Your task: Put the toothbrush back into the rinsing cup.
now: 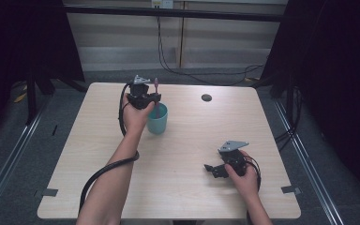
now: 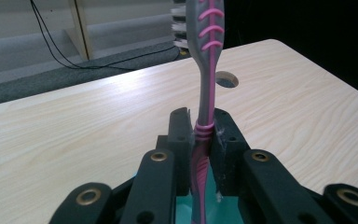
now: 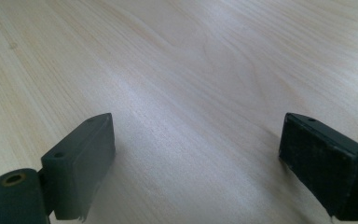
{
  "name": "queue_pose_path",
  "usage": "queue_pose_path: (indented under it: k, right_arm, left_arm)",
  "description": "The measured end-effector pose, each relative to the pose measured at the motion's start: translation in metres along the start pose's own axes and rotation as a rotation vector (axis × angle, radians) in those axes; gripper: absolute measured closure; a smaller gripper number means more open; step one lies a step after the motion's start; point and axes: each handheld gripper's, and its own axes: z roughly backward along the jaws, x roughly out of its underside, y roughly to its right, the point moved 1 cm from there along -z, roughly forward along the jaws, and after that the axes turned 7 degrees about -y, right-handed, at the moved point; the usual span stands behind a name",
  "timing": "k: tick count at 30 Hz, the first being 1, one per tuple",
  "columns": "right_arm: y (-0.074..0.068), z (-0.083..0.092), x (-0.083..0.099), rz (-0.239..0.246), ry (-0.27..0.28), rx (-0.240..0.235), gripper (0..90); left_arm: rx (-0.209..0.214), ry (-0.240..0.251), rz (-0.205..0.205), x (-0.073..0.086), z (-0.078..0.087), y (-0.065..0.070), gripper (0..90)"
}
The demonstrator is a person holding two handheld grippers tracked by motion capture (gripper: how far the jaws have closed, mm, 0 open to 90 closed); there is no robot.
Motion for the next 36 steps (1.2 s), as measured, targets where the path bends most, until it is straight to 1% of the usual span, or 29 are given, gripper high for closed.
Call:
queue_pose_path:
  k: [3, 5, 10, 13, 14, 16, 22, 29, 33, 36]
  right_arm:
    - [0.0, 0.0, 0.0, 0.0, 0.0, 0.0, 10.1]
    - [0.0, 0.0, 0.0, 0.0, 0.0, 0.0, 10.0]
    - [0.0, 0.0, 0.0, 0.001, 0.002, 0.001, 10.1]
    - [0.0, 0.0, 0.0, 0.0, 0.0, 0.001, 10.1]
    - [0.0, 0.0, 0.0, 0.0, 0.002, 0.001, 10.1]
    - [0.0, 0.0, 0.0, 0.0, 0.002, 0.001, 10.1]
    - [0.0, 0.0, 0.0, 0.0, 0.002, 0.001, 10.1]
    - [0.0, 0.0, 0.0, -0.002, 0.0, 0.001, 10.1]
    - [0.0, 0.0, 0.0, -0.002, -0.002, 0.0, 10.0]
    - [0.0, 0.0, 0.0, -0.002, 0.001, 0.001, 10.1]
  left_arm:
    - [0.001, -0.004, 0.004, 0.003, -0.001, 0.0, 80.0]
    - [-0.002, -0.008, -0.002, 0.004, -0.002, 0.0, 80.0]
    - [-0.001, -0.014, 0.004, 0.009, -0.006, 0.001, 80.0]
    - [0.003, -0.009, 0.013, 0.009, -0.007, 0.002, 80.0]
    - [0.008, -0.013, 0.01, 0.01, -0.007, 0.002, 80.0]
    - [0.001, -0.018, -0.002, 0.01, -0.007, 0.002, 80.0]
    - [0.007, -0.022, 0.01, 0.012, -0.007, 0.002, 79.9]
    - [0.0, -0.031, 0.014, 0.015, -0.009, 0.001, 79.9]
    - [-0.001, -0.037, 0.009, 0.017, -0.009, -0.001, 79.8]
    - [0.0, -0.037, 0.016, 0.018, -0.01, -0.002, 79.8]
